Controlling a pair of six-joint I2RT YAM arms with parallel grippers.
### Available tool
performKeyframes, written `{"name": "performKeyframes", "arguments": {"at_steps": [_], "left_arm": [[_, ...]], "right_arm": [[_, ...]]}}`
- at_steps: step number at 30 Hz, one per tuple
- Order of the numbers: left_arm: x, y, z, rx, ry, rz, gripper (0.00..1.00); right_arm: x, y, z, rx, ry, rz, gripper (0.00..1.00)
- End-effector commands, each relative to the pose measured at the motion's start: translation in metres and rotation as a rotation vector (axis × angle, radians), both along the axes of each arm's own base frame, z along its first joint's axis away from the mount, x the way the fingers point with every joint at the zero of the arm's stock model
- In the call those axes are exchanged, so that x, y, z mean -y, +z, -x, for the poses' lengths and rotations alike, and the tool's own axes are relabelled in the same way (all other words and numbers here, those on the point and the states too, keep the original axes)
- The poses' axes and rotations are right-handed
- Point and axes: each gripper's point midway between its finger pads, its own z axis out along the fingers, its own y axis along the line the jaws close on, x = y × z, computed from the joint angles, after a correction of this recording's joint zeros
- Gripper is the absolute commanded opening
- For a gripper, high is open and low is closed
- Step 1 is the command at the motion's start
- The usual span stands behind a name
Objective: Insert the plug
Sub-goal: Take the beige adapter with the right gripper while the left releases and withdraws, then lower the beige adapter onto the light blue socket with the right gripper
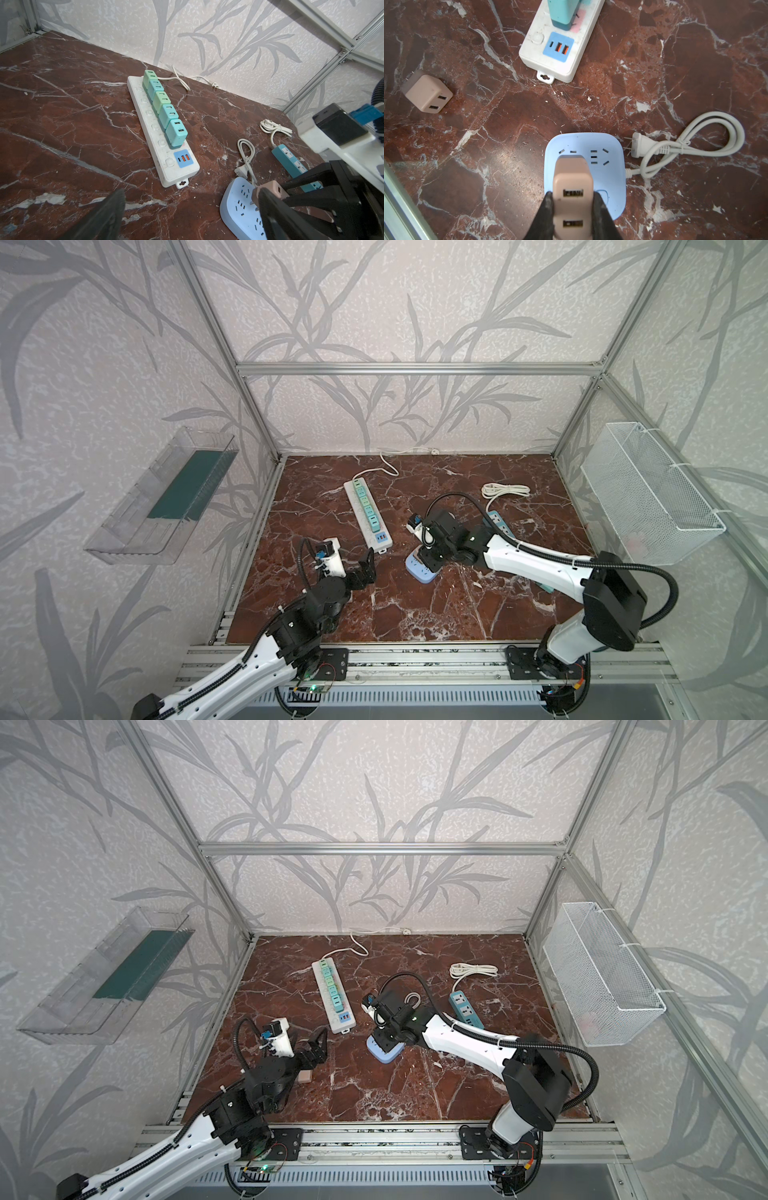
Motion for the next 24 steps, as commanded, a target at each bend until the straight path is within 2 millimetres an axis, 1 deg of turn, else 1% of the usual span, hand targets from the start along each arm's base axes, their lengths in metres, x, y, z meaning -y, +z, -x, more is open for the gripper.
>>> {"name": "performKeyframes", "arguments": {"at_steps": [1, 5, 8, 10, 15, 17, 24], "left_arm": [[0.005, 0.004, -0.001, -0.034, -0.013, 0.017, 0.99], [0.011, 0.003, -0.001, -0.047, -0.038, 0.013, 0.99], [0.012, 0.004, -0.002, -0.042, -0.037, 0.017, 0.99], [0.012, 0.005, -0.002, -0.041, -0.041, 0.019, 0.99], [0.011, 0.008, -0.002, -0.035, -0.04, 0.015, 0.99], [0.012, 0.008, -0.001, -0.04, -0.045, 0.006, 0.99], [0.011, 0.007, -0.001, -0.043, -0.041, 0.008, 0.99]], "right_arm": [[-0.011, 0.004, -0.009, 0.024, -0.012, -0.017, 0.0], [-0.007, 0.01, -0.018, 0.085, -0.025, 0.006, 0.0], [-0.004, 0.014, -0.026, 0.144, -0.015, 0.03, 0.0], [0.0, 0.015, -0.031, 0.154, -0.025, 0.052, 0.0], [0.005, 0.004, -0.034, 0.117, -0.01, 0.091, 0.0], [0.007, -0.001, -0.032, 0.081, -0.003, 0.096, 0.0], [0.013, -0.011, -0.031, 0.054, -0.013, 0.112, 0.0]]}}
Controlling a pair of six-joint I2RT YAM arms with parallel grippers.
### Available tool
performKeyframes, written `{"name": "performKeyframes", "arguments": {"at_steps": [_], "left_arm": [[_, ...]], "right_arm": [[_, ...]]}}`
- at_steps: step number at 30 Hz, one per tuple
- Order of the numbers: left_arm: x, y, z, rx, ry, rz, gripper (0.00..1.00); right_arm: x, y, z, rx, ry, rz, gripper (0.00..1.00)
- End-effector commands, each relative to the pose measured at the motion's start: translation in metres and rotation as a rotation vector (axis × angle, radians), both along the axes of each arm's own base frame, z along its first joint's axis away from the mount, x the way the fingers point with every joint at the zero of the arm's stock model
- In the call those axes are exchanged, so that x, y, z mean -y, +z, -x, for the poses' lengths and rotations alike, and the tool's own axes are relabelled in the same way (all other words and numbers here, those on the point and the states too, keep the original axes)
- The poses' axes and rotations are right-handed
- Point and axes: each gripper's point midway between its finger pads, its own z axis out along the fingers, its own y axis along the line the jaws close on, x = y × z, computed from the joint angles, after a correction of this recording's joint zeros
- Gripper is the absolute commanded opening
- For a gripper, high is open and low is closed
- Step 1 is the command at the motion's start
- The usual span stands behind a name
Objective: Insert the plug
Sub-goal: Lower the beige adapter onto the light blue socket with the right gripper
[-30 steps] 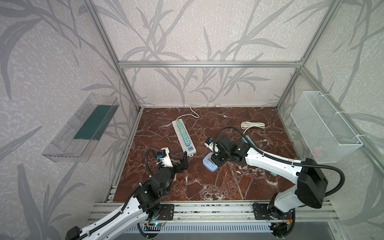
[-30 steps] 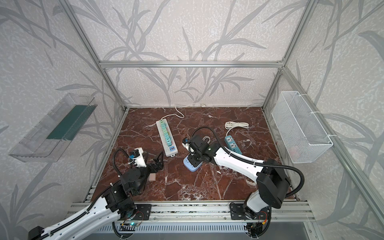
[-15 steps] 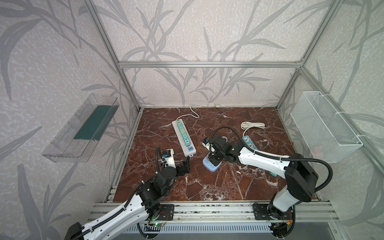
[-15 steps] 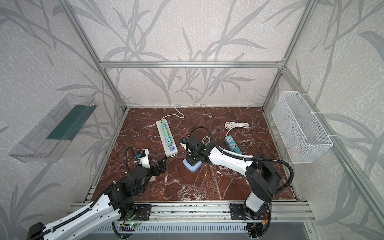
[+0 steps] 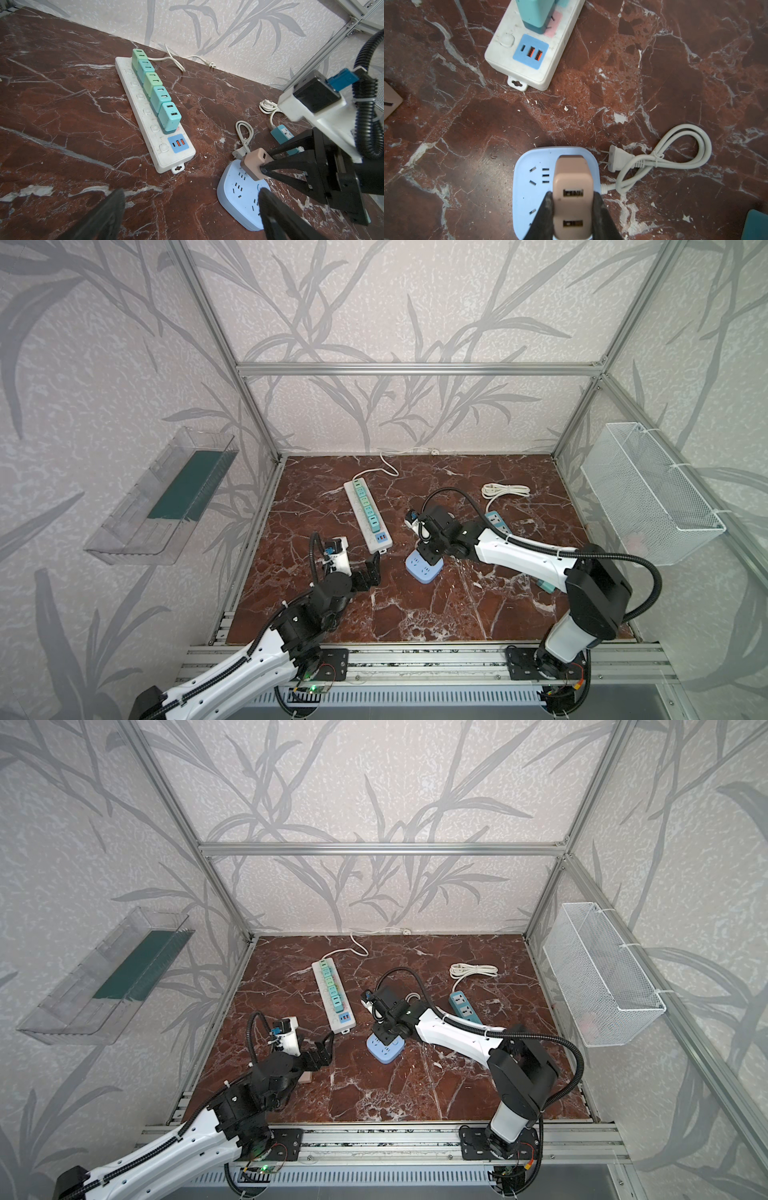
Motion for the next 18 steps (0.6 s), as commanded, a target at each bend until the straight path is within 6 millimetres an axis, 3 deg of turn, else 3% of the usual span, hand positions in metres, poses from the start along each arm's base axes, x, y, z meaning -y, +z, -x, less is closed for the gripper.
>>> {"name": "performKeyframes", "arguments": {"at_steps": [1, 18], "left_arm": [[-0.002, 0.013, -0.002, 0.016, 0.017, 0.027, 0.99], [-0.004, 0.009, -0.002, 0.011, 0.025, 0.007, 0.99]], "right_arm": [[0.004, -0.005, 0.0, -0.027, 0.003, 0.016, 0.0], [0.005, -0.015, 0.007, -0.074, 0.006, 0.007, 0.0]]}}
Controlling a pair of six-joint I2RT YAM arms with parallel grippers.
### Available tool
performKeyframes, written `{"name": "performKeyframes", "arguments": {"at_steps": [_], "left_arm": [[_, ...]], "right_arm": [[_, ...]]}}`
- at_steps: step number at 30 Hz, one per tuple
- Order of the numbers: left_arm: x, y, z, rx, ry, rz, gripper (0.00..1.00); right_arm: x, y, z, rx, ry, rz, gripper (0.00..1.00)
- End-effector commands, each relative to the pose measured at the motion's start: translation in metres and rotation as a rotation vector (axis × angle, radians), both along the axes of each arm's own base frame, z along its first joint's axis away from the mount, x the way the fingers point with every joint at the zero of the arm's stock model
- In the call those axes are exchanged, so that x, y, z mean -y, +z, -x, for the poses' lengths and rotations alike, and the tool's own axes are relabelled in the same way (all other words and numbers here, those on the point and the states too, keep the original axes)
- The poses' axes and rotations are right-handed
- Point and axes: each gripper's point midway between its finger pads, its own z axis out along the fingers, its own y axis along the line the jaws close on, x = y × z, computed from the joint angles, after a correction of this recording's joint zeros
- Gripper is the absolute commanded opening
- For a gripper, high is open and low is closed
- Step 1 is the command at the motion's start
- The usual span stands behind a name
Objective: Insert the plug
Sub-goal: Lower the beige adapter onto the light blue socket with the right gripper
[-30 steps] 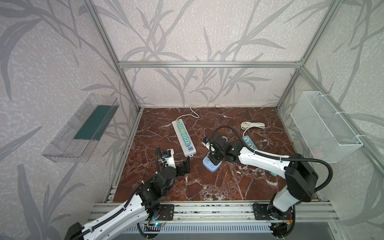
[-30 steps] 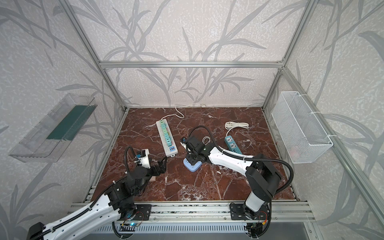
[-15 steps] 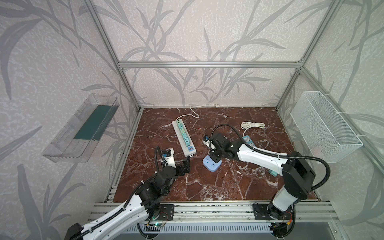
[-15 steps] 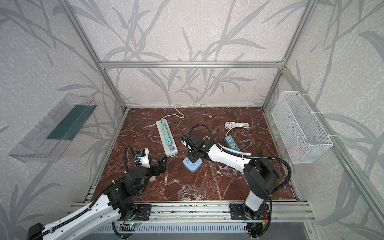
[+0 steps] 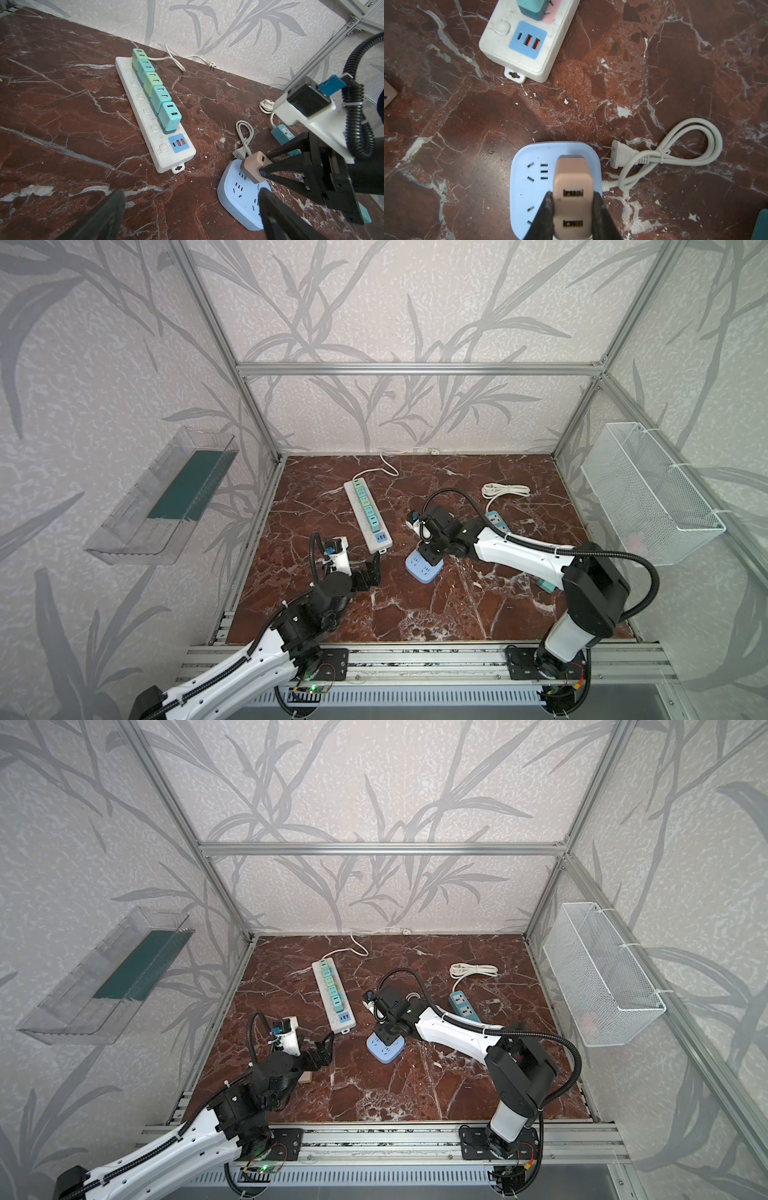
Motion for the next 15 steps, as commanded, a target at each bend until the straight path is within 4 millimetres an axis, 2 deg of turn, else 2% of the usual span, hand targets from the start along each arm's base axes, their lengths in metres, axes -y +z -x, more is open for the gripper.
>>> {"name": "performKeyframes", "arguments": {"at_steps": [1, 10, 15], "left_arm": [[-0.004, 0.01, -0.002, 0.012, 0.024, 0.01, 0.99], [-0.002, 0.011, -0.002, 0.015, 0.017, 0.015, 0.99], [-0.003, 0.012, -0.001, 0.012, 0.015, 0.011, 0.99]], "right_arm": [[0.003, -0.008, 0.005, -0.037, 0.0, 0.01, 0.0], [0.007, -0.011, 0.004, -0.032, -0.01, 0.039, 0.0], [0.015, -0.035, 0.001, -0.056, -0.005, 0.129, 0.0]]}}
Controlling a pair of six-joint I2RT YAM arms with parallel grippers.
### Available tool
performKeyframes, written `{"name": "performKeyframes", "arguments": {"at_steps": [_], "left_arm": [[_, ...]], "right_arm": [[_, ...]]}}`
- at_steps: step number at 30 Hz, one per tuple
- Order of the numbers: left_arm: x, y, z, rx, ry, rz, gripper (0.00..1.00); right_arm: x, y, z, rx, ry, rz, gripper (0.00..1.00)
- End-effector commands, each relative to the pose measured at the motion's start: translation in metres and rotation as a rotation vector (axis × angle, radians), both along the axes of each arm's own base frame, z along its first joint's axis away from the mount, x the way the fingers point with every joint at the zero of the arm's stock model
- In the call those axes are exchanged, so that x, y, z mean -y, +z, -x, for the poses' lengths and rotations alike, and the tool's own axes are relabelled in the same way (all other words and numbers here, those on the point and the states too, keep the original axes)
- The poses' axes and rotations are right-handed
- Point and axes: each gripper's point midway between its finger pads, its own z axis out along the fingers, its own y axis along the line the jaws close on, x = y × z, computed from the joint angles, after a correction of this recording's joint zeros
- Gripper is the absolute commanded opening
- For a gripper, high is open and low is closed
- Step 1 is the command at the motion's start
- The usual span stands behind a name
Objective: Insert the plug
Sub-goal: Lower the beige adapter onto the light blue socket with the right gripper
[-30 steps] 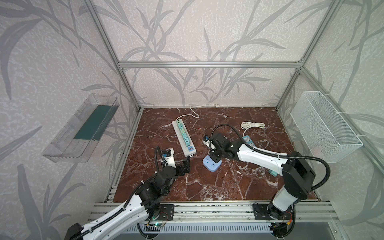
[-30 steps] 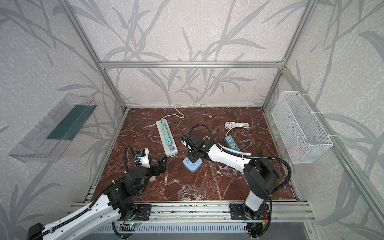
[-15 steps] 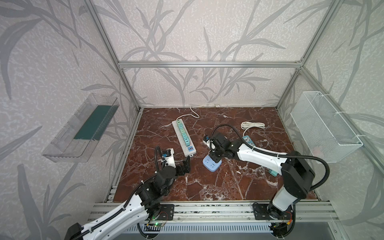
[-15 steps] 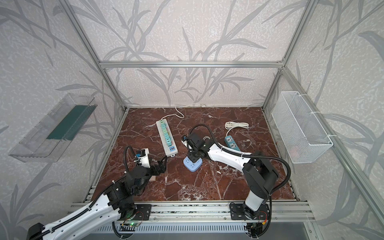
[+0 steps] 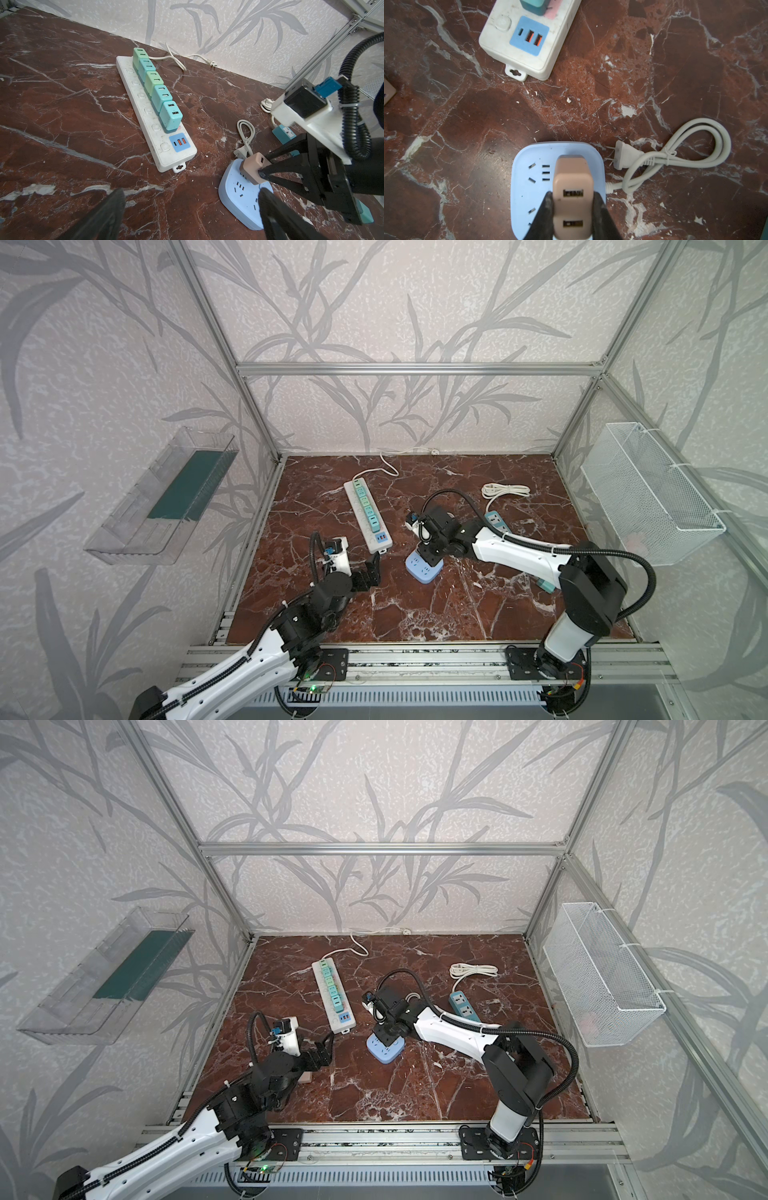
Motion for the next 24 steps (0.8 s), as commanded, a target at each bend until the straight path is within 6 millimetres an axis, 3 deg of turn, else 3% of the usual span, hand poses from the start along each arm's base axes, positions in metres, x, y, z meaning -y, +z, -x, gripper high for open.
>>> {"name": "performKeyframes", "arguments": {"at_steps": [1, 11, 16, 21, 24], "left_arm": [[-0.002, 0.013, -0.001, 0.016, 0.012, 0.016, 0.99], [0.0, 0.016, -0.002, 0.026, 0.005, 0.024, 0.99], [0.004, 0.018, -0.003, 0.026, -0.009, 0.028, 0.99], [0.005, 0.021, -0.001, 0.028, -0.021, 0.029, 0.99], [0.004, 0.022, 0.0, 0.033, -0.021, 0.034, 0.99]], "right_arm": [[0.017, -0.033, 0.005, -0.058, -0.001, 0.128, 0.0], [0.024, -0.069, 0.024, -0.212, 0.014, 0.2, 0.0], [0.018, -0.077, 0.023, -0.28, 0.027, 0.245, 0.0], [0.028, -0.09, 0.02, -0.321, -0.016, 0.316, 0.0], [0.027, -0.087, 0.018, -0.326, -0.023, 0.311, 0.0]]}}
